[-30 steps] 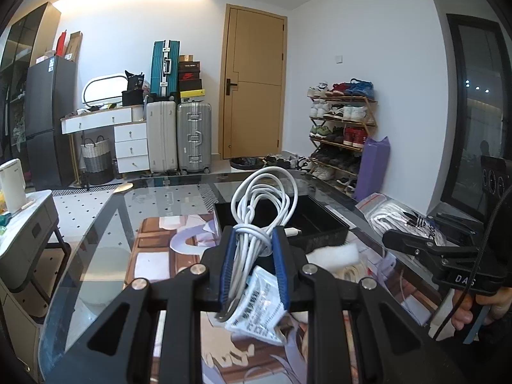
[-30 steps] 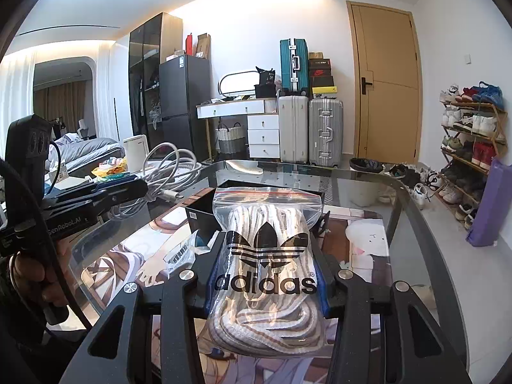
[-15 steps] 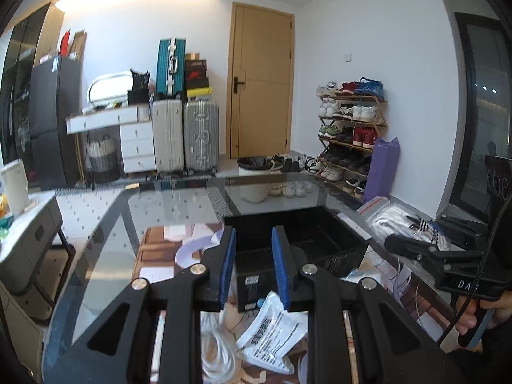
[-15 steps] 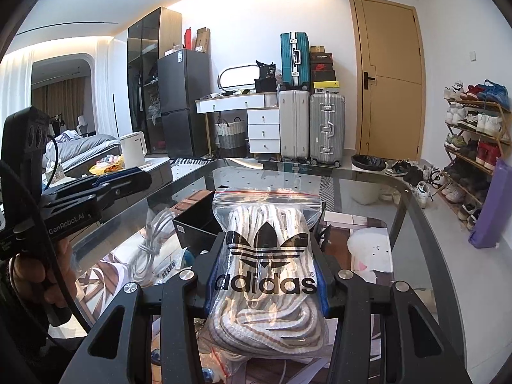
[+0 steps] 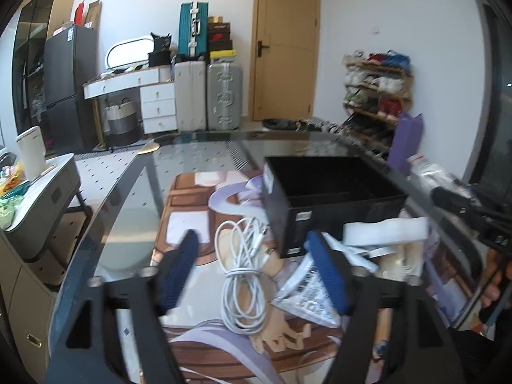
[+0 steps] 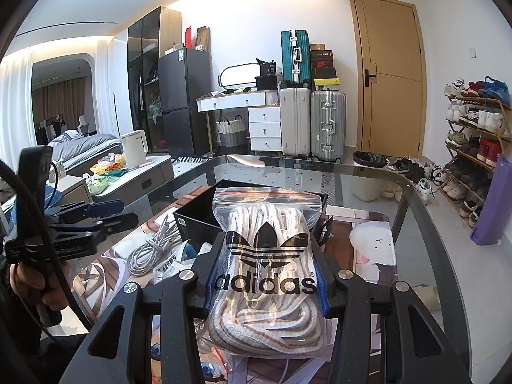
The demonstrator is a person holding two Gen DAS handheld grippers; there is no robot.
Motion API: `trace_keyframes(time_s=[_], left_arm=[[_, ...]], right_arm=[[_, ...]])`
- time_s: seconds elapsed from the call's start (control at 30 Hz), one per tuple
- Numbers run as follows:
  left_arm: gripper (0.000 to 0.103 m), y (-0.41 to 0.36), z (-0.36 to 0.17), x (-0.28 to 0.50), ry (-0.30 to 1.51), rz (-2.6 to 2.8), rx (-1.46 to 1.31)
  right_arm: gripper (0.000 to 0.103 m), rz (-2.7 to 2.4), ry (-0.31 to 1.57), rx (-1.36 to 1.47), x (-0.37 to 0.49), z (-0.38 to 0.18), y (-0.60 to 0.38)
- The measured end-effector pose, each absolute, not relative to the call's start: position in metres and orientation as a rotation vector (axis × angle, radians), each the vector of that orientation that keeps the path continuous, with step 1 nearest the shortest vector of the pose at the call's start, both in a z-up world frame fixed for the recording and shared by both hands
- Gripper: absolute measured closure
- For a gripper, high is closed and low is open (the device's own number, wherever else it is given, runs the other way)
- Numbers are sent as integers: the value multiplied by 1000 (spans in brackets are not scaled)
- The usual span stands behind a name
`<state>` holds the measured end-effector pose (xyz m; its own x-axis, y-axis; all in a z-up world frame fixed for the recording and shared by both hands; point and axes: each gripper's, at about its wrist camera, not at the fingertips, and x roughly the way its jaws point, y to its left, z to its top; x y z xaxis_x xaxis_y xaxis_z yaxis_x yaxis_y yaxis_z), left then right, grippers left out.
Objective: Organize soft objects
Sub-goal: 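Lower the white cable into the black crate and open the left gripper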
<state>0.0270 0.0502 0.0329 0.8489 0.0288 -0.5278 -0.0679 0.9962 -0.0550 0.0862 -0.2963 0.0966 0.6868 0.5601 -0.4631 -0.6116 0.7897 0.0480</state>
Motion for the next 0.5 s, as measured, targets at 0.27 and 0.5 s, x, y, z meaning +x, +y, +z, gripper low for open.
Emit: trace_keyframes(time_s=[0.27,0.5], left_arm=[[12,58,8,60,701,116,-21],[34,69,-20,82,847,96,-81]], right_arm=[[57,657,478,-123,88,96,-296],[57,664,487,-127,90,95,-292]])
